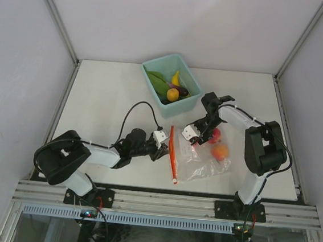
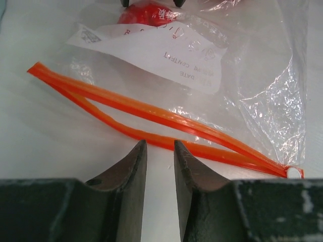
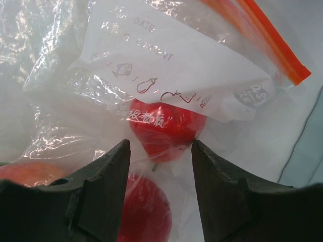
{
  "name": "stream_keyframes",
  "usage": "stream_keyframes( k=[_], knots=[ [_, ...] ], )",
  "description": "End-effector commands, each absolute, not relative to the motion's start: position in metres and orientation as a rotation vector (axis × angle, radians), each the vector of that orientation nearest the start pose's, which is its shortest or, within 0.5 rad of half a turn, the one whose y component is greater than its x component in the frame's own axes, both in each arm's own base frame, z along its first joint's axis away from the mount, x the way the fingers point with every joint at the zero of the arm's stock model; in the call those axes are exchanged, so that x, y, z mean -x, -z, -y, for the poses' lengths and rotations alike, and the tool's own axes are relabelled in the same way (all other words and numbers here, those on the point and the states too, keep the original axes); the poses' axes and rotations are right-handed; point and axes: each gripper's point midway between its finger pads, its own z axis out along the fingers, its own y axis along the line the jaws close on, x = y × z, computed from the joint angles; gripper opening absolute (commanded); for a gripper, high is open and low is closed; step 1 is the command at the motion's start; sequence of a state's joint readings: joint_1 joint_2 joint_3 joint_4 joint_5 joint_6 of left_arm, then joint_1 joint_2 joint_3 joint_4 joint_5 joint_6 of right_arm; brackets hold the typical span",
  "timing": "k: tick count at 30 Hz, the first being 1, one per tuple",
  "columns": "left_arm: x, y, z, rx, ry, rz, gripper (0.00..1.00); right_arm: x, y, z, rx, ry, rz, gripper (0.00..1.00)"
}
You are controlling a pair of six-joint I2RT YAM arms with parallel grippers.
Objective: Open the zip-top bag and remove the fake food
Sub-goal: Pick up the fake fruit from the zipper food storage bag.
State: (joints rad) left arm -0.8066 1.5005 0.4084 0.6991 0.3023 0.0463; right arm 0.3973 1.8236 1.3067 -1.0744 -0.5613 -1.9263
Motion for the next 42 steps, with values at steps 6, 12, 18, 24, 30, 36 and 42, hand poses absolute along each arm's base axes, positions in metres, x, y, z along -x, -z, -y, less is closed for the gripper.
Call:
stream_keyframes(
  k=[6, 12, 18, 24, 30, 36, 42],
  knots=[
    [-0.227, -0.082, 0.342, -1.022, 0.883, -1.621, 0.32, -0.283, -0.066, -0.204, 2.507, -0.596, -0.982, 0.46],
    [-0.223, -0.073, 0.349, -1.010, 0.918, -1.640, 0.34, -0.275, -0.066, -0.213, 2.507, -0.620, -0.971, 0.40],
    [-0.228, -0.074, 0.350, -0.928, 0.933, -1.642, 0.44, -0.266, -0.064, -0.218, 2.501, -0.645, -0.981, 0.35],
    [-0.232, -0.076, 0.350, -0.825, 0.964, -1.638, 0.54, -0.257, -0.065, -0.224, 2.458, -0.691, -1.040, 0.28],
    [-0.233, -0.075, 0.353, -0.778, 0.998, -1.642, 0.58, -0.248, -0.066, -0.230, 2.424, -0.731, -1.143, 0.24],
    [-0.232, -0.070, 0.352, -0.744, 1.010, -1.647, 0.63, -0.237, -0.065, -0.234, 2.388, -0.785, -1.287, 0.20],
    [-0.227, -0.065, 0.355, -0.759, 1.013, -1.647, 0.66, -0.231, -0.064, -0.237, 2.342, -0.822, -1.400, 0.17]
  ],
)
